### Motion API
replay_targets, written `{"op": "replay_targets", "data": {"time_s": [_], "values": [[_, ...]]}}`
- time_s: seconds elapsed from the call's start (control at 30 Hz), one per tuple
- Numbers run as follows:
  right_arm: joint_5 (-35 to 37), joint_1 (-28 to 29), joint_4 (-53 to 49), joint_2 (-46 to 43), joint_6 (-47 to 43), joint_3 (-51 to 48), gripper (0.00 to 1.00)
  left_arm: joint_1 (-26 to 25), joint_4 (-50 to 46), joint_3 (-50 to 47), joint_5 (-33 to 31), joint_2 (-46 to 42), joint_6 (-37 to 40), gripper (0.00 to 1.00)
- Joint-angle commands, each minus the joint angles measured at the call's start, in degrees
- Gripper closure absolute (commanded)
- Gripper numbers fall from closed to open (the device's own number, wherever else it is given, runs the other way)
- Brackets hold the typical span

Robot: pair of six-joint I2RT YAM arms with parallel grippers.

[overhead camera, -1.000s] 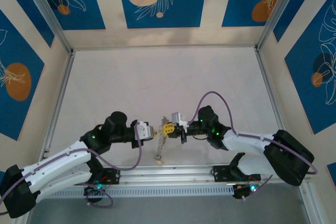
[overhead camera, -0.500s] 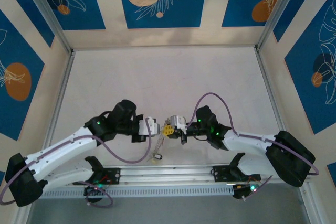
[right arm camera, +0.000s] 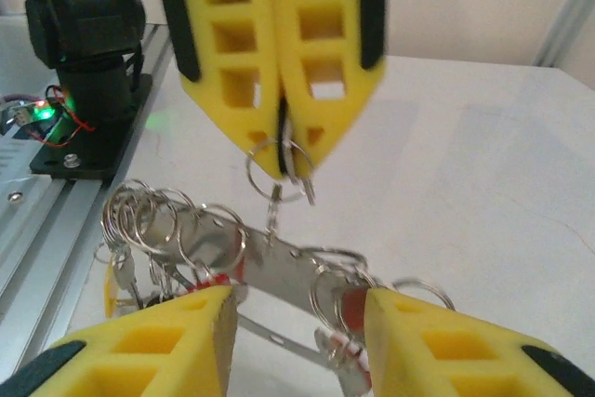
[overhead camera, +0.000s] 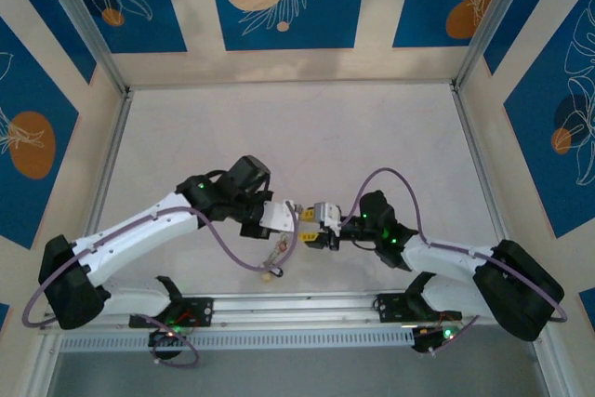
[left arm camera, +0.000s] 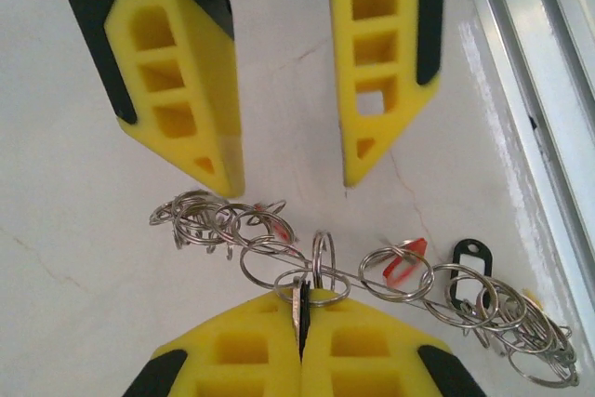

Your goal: Put the keys on the keyring

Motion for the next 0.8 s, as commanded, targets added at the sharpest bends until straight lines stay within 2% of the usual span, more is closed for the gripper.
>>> {"op": "replay_targets", "data": {"time_s": [0.0, 0.23, 0.43, 0.6, 0.7, 0.77], "values": [[-0.5, -2.0, 3.7, -3.8, 1.9, -2.0, 0.54, -1.8, -5.5, 5.4, -5.0, 1.6, 6.4, 1.0], [6.7, -6.5, -0.1, -13.4, 4.5, -5.4, 0.43, -4.3, -11.5, 13.3, -15.6, 6.1, 14.9, 1.0], [8.5, -10.4, -2.2, -20.7, 7.8, -8.9, 0.38, -6.8, -11.1, 16.5, -28.8, 8.3, 24.2, 1.0], [10.7, -11.3, -2.4, -22.9, 8.9, -10.1, 0.38, -8.7, -9.2, 17.1, -40.7, 11.8, 30.3, 1.0], [12.7, -11.9, -2.1, -23.1, 9.6, -10.5, 0.37, -9.3, -8.8, 18.9, -44.1, 14.0, 31.7, 1.0], [13.5, -12.4, -1.0, -23.1, 10.4, -10.9, 0.33, -9.4, -8.9, 20.7, -43.6, 14.8, 31.8, 1.0]]}}
